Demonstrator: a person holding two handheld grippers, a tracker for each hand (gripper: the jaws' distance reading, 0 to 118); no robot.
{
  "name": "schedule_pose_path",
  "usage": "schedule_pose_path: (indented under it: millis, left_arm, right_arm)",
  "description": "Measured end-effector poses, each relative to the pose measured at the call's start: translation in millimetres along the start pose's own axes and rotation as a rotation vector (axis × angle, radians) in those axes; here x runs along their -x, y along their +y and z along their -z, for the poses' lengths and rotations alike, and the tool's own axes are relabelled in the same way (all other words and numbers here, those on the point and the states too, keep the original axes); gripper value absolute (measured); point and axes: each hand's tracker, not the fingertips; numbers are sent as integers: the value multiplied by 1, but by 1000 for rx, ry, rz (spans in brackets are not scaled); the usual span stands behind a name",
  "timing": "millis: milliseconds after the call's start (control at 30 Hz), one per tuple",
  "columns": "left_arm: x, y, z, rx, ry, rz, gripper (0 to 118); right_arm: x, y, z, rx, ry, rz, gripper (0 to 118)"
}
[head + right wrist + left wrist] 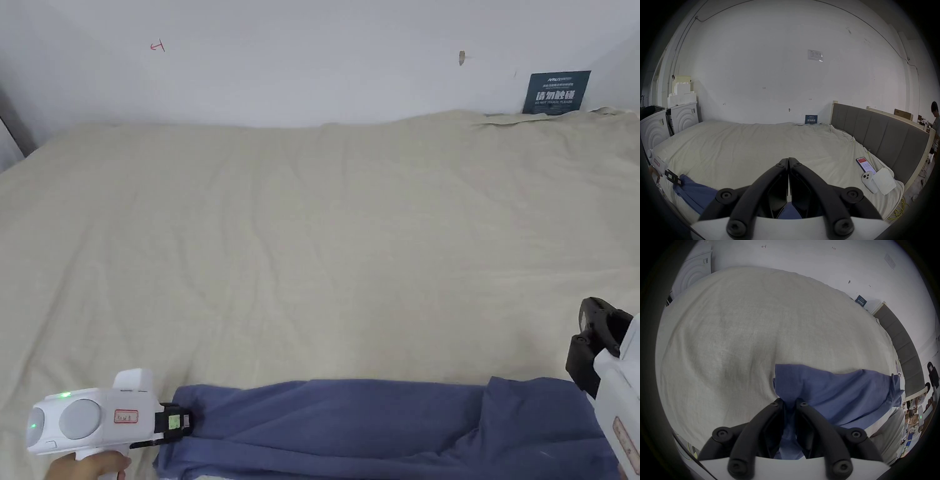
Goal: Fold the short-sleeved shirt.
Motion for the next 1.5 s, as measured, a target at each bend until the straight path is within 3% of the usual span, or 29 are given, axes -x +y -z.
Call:
schedule_pose_path:
  millis: [433,767,933,1200,1500]
  left_arm:
    - [-25,17,-74,-84,-50,66,3]
    - [25,17,-101,-63,101,-38,3]
    - [-20,16,-92,-14,154,38,3]
    - [-112,24,-66,37,-3,163,3]
    - [-182,14,-11,116,-85,233,3]
  right_arm:
    - [-7,0,2,-9,8,9,0]
    - [-15,1,1,-20,21,1,0]
    - [-18,1,-2,-20,22,4,0]
    - [-22,0,-9,-26,25,4,0]
    - [-26,2,-17,-33,16,10,0]
